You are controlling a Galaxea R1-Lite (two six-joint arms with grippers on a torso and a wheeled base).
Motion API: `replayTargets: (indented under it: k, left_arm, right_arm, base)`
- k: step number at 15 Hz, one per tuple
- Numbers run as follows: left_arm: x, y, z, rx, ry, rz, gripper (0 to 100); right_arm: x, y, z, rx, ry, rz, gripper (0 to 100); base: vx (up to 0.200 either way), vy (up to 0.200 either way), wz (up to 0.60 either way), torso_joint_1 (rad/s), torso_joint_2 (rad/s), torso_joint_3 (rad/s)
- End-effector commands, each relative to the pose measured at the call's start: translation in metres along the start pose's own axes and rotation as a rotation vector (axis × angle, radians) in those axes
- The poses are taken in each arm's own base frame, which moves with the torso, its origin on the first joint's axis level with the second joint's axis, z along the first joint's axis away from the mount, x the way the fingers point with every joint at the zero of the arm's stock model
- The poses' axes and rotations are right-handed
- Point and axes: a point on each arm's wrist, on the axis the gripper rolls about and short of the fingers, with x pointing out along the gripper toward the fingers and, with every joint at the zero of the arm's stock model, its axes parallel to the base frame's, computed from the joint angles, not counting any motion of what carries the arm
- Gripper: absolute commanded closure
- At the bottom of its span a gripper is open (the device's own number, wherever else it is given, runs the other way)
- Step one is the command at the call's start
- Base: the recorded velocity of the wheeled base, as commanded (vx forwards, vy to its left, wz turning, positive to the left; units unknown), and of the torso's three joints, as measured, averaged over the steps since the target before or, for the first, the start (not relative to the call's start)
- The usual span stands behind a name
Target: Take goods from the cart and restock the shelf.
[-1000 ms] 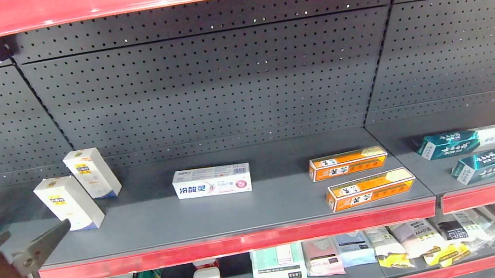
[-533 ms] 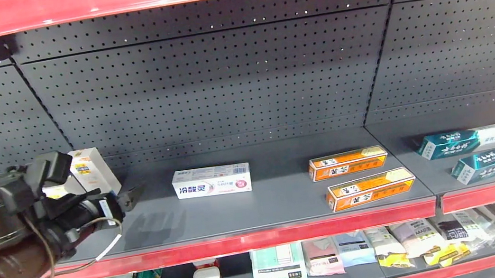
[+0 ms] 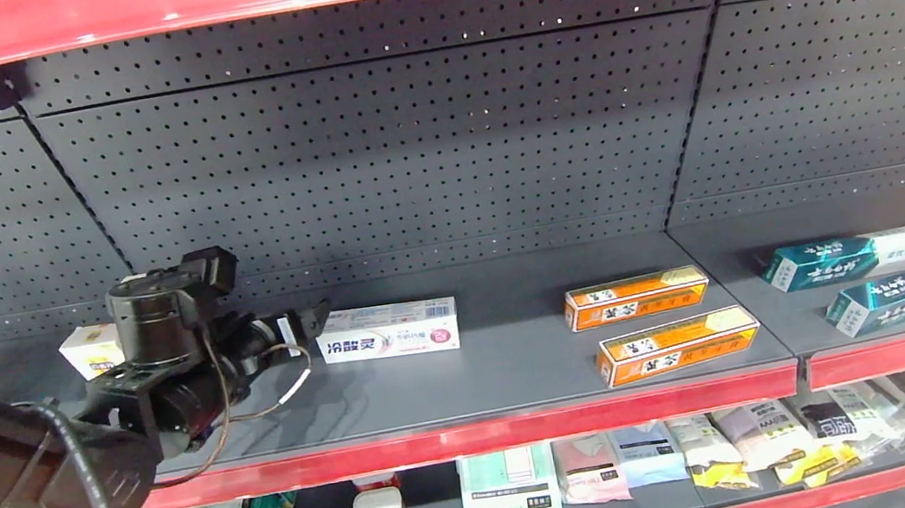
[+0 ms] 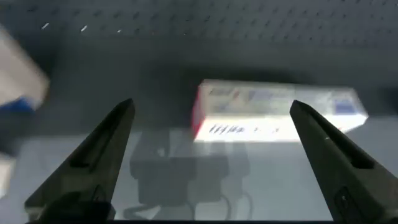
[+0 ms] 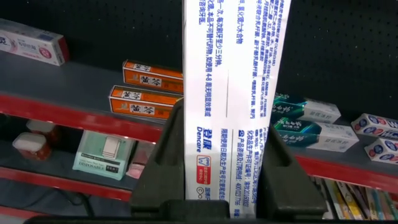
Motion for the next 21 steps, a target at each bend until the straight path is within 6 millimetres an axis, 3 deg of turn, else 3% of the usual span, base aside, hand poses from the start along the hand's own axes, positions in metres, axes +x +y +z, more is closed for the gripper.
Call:
replayTargets:
  k: [1,11,21]
  left_arm:
    - [0.021,-0.004,-0.004,-0.001,0.004,0.014,0]
    - [0.070,-0.020,-0.001,-0.001,0.034,0.000,0]
    - [0.092,-0.040,-0.008,-0.005,0.077,-0.031,0]
  right_arm:
    - [0.000,0.000,0.000,-0.003,0.000,0.002,100]
    - [-0.002,0.001,-0.005,-0.007,0.004,0.003,100]
    - [-0.006,0.003,-0.011,-0.007,0.000,0.000,100]
  base:
    - [0.000,0.000,0.00,0.000,0.00,0.000]
    - [0.000,0.000,0.00,0.000,0.00,0.000]
    - [0.000,0.000,0.00,0.000,0.00,0.000]
